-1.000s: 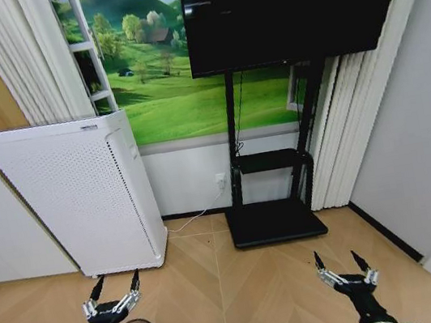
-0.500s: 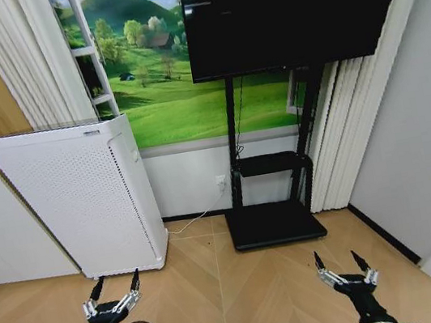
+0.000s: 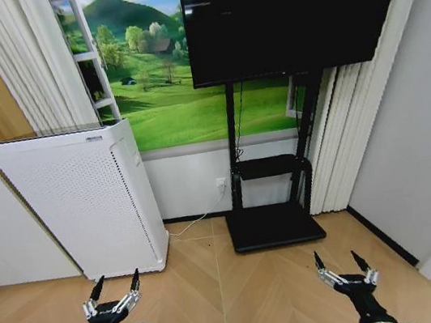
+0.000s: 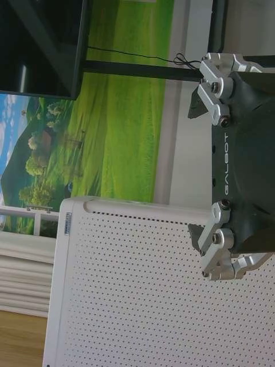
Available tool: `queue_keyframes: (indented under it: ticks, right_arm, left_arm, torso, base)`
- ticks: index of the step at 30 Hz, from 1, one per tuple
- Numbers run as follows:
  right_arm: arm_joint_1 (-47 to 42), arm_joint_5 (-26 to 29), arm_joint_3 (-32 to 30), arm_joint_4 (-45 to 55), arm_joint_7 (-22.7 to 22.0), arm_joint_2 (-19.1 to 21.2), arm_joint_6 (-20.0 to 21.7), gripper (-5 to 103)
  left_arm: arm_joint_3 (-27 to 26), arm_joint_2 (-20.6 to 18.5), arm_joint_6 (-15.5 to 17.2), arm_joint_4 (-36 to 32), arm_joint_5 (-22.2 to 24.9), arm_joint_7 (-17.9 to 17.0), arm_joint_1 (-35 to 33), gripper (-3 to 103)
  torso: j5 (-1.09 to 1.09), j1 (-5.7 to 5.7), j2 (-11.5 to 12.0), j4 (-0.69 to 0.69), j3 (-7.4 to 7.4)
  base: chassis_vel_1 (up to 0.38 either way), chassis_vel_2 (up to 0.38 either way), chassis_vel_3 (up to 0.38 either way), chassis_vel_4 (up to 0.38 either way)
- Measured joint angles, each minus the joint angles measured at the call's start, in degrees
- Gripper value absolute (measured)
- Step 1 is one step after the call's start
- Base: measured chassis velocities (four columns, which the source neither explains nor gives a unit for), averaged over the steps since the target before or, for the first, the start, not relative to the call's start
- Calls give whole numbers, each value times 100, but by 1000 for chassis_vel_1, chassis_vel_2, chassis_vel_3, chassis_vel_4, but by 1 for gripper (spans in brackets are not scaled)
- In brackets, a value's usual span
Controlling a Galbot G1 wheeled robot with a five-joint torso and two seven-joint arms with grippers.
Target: Pick up the trash bin and place the garbage on the floor into it.
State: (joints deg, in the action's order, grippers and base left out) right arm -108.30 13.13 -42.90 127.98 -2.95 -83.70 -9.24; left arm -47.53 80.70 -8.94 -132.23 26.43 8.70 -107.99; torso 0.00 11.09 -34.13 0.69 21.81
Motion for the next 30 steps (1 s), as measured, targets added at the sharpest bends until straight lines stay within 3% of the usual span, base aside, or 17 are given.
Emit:
queue_keyframes:
  ticks: [30]
  right_arm:
    - [0,0,0,0,0,0,0,100]
  left_arm:
    - [0,0,0,0,0,0,0,100]
  torso:
    - [0,258,-652,0,393]
  base:
    - [0,0,0,0]
